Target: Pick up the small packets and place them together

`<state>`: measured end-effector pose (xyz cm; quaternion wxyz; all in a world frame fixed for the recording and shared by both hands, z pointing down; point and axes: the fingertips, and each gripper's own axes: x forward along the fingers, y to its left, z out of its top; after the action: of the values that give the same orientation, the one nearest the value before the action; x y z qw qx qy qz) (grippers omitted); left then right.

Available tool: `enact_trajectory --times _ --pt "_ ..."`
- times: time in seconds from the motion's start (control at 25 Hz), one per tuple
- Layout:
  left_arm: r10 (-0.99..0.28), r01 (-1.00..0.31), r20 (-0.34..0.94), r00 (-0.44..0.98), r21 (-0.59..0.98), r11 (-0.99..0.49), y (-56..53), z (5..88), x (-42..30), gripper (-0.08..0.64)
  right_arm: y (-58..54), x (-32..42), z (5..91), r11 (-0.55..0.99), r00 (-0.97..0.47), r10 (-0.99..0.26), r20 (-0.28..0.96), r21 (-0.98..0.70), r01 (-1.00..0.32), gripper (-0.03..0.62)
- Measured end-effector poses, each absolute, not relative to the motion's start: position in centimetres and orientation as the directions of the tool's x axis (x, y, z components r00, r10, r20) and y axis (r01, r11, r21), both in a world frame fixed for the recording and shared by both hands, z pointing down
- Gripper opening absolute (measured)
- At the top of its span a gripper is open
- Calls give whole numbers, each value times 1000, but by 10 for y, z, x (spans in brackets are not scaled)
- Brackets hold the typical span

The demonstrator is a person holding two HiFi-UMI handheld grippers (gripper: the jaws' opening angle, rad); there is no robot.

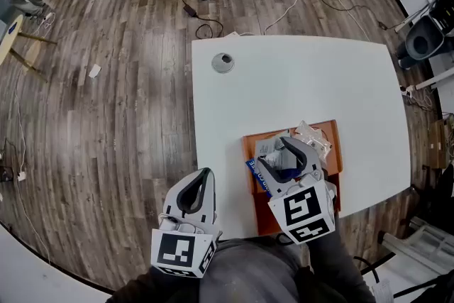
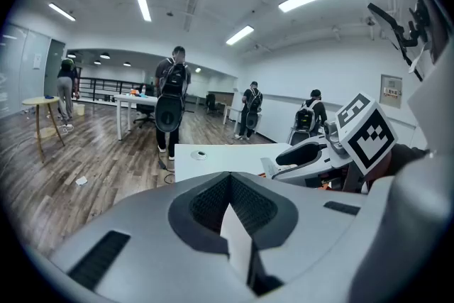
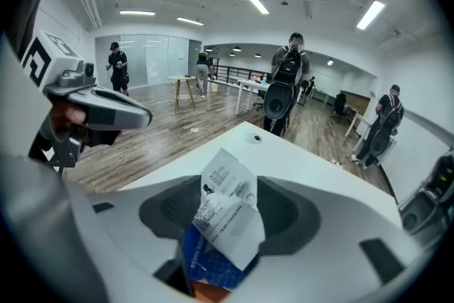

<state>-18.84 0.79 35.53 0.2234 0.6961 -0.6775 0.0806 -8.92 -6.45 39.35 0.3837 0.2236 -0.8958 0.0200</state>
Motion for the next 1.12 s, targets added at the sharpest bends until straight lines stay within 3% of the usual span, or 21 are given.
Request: enact_trajectory --times 0.6,1.12 --pt "-917 -978 378 127 201 -52 14 347 -179 -3 -53 -75 367 848 -592 -497 634 211 -486 239" --pt "-877 -947 368 308 203 -248 15 344 -96 -3 -22 22 369 742 -477 -599 643 220 -634 239"
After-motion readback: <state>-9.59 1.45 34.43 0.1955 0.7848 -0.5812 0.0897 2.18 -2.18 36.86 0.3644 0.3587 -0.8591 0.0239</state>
